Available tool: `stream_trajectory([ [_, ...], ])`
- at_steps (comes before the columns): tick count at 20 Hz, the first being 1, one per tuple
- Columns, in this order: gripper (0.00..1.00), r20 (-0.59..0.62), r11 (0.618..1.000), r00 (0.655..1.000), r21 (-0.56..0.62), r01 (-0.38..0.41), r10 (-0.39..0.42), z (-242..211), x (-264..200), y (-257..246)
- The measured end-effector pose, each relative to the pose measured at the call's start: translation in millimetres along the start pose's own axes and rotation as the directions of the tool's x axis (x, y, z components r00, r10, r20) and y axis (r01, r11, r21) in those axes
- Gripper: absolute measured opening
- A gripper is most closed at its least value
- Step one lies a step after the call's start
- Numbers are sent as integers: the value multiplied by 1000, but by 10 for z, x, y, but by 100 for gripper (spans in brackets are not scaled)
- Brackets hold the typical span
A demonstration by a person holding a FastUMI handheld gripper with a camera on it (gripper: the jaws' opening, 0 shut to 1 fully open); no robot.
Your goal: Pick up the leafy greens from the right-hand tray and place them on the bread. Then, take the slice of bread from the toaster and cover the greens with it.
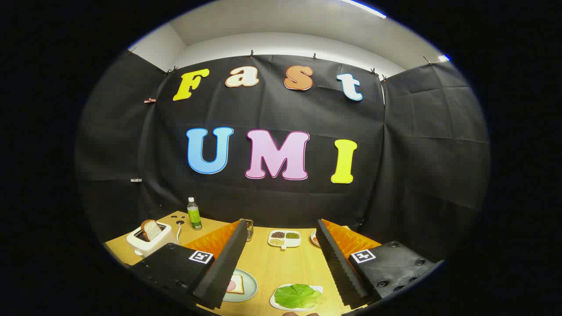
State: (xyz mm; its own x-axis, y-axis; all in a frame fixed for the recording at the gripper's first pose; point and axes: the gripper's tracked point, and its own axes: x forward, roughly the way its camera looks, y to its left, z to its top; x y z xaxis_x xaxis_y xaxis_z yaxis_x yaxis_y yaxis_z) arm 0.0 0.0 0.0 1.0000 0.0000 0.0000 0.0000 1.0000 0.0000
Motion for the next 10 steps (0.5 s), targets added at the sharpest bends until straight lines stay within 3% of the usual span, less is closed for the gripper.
stream_trajectory([
  [10, 97, -46, 1000, 999, 10, -21, 22, -153, -107, 1],
])
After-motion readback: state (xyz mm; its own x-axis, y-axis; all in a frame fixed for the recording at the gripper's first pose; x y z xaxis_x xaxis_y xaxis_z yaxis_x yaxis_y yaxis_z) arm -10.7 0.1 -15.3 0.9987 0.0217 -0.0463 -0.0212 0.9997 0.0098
